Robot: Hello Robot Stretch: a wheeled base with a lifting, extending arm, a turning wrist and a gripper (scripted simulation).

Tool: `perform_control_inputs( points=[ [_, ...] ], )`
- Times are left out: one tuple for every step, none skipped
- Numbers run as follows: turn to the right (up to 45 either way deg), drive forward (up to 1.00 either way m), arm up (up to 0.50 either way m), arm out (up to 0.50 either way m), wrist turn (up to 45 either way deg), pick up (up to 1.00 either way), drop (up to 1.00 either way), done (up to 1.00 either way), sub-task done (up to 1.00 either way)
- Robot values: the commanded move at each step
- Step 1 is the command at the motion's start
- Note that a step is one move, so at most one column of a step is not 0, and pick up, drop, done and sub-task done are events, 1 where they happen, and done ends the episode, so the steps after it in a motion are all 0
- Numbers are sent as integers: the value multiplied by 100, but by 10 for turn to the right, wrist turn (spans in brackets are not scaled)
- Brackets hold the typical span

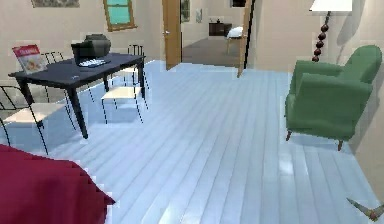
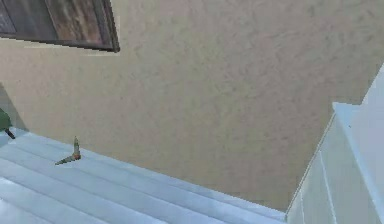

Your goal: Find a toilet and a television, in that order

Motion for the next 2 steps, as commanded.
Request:
perform_control_inputs(
  points=[
    [30,0,0,0,0,0,0,0,0],
    [0,100,0,0,0,0,0,0,0]
  ],
)
